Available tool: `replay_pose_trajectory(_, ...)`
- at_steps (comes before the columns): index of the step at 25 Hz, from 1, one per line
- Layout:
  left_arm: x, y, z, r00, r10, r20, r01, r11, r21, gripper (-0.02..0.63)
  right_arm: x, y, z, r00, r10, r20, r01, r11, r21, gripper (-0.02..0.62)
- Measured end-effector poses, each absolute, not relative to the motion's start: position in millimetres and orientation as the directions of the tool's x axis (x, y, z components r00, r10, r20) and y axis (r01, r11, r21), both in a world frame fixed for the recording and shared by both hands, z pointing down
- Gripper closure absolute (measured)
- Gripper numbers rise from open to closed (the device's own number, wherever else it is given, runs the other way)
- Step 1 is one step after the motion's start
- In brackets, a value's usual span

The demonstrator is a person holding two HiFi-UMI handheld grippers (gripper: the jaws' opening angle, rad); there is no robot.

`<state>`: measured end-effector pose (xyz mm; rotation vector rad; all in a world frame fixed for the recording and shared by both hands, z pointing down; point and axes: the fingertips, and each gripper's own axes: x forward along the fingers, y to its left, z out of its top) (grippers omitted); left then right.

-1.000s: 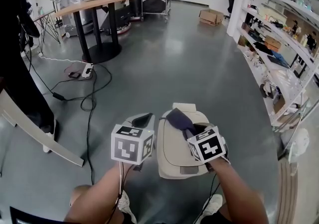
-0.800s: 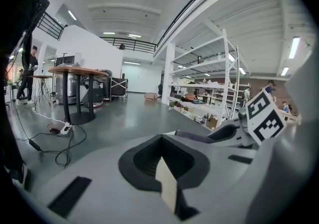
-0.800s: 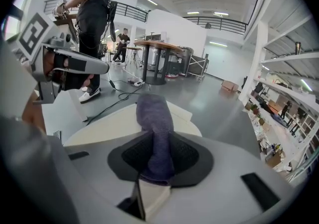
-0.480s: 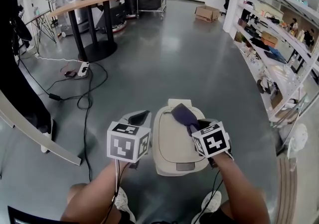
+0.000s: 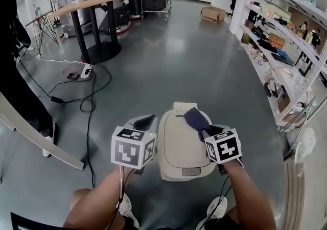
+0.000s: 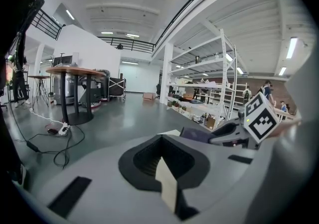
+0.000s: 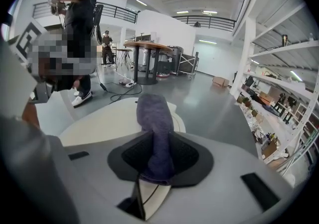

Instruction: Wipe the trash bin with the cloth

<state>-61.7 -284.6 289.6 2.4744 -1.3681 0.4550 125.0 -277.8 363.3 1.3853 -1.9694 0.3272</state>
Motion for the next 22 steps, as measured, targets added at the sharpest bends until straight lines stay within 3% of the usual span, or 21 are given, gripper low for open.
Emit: replay_pose_trajectory(22, -59, -280, 292, 0.505, -0.761, 0.407, -0.849, -0.524, 0.074, 0.609, 133, -274, 355, -0.175, -0.759, 0.627, -0.934, 0.329, 0.137, 0.495)
